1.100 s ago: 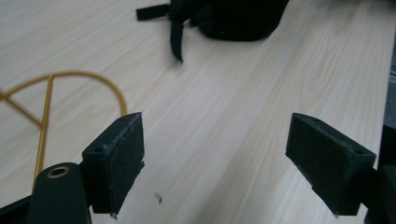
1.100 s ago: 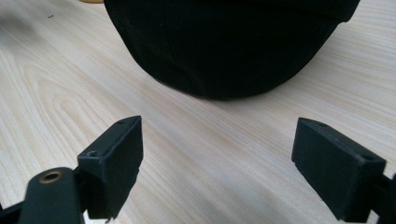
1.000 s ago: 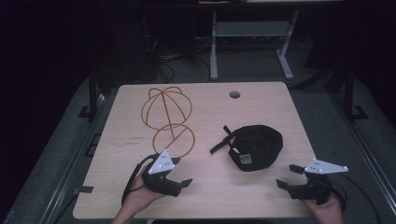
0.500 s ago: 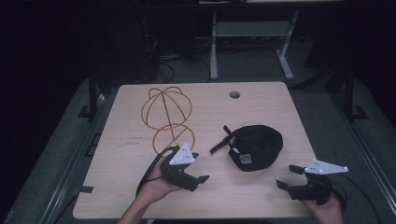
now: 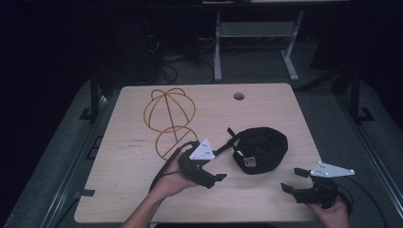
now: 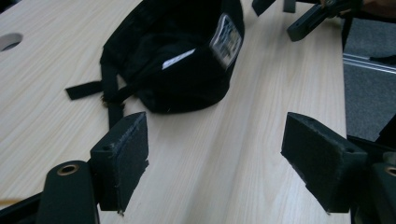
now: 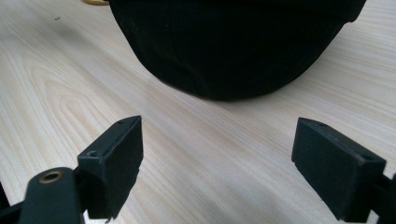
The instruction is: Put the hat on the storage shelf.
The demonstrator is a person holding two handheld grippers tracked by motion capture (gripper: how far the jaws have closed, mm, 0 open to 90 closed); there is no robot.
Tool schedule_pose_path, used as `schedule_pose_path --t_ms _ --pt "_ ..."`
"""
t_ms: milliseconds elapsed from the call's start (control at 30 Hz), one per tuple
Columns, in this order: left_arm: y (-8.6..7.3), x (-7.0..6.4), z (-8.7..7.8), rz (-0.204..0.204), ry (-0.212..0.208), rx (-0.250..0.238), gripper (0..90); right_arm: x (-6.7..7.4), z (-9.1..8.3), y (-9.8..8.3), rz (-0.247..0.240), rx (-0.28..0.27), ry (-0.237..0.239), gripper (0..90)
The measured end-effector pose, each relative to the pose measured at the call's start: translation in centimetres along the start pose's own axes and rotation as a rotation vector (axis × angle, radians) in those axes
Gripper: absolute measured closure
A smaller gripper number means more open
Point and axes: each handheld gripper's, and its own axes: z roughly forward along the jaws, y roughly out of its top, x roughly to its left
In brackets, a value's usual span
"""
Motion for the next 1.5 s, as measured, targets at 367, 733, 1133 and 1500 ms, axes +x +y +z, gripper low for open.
schedule_pose_path --t_ms 367,733,1133,1500 --pt "2.6 0.0 2.7 0.043 -0.037 0.014 24.0 -0.2 -0.1 -0.1 0.005 -0.002 0.004 16.1" --pt "5.5 0.8 5.4 0.083 -0.081 0.06 25.7 -0.3 0.0 -0.1 0.007 0.001 0.017 16.1" --pt "6.5 0.7 8.0 0.13 -0.104 0.116 32.4 -0.4 -0.1 -0.1 0.008 0.001 0.026 16.1" --pt "5.9 0.8 9.5 0.176 -0.113 0.213 46.2 -0.2 0.1 -0.1 0.006 0.008 0.036 16.2"
